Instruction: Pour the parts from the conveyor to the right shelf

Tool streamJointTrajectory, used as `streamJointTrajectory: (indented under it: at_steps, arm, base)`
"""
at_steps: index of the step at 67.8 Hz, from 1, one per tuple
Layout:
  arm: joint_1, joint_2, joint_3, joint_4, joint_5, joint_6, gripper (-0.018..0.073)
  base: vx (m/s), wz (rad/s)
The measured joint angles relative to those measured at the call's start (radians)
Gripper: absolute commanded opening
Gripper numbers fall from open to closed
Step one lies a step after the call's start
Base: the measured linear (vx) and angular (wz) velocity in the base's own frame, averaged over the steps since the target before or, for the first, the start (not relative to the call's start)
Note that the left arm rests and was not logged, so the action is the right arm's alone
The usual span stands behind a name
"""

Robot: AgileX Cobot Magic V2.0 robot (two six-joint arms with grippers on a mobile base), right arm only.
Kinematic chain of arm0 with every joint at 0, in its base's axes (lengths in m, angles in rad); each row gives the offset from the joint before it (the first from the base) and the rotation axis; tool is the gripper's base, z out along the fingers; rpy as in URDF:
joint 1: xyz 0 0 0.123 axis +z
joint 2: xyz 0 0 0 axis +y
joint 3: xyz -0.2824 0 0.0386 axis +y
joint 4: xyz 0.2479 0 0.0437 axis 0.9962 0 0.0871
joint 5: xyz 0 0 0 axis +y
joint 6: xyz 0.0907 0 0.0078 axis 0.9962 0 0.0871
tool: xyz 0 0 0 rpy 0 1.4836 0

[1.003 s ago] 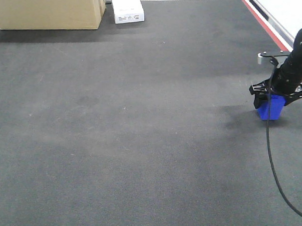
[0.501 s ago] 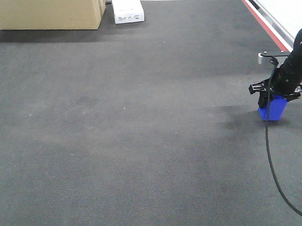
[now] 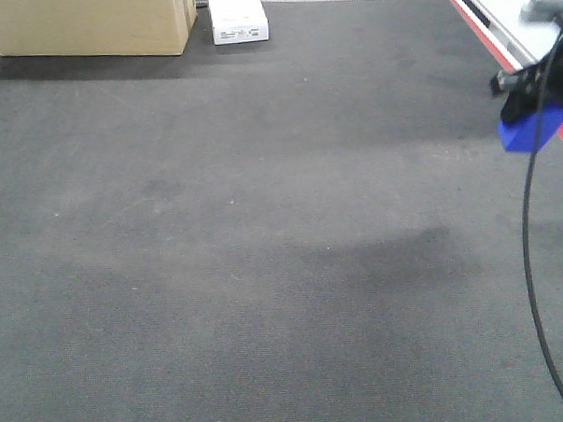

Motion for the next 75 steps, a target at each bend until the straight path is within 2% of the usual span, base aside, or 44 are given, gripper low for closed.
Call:
streamJointTrajectory:
  at_steps: [15,42,58,75]
  arm:
    - [0.001,-0.269,0.321,0.045,-0.137,-0.053,-0.0006]
    - [0.000,-0.856,0.933,0.053,-0.524,-0.088,-0.0006]
    - [0.000,-1.101,1.239,0.054,-0.613,-0.118,-0.0006]
    - [0.000,-1.394,1.433,0.058,-0.707,-0.121,-0.0006]
  base:
    - [0.00,0.00]
    - [0.00,0.00]
    - [0.00,0.00]
    - [0.00,0.00]
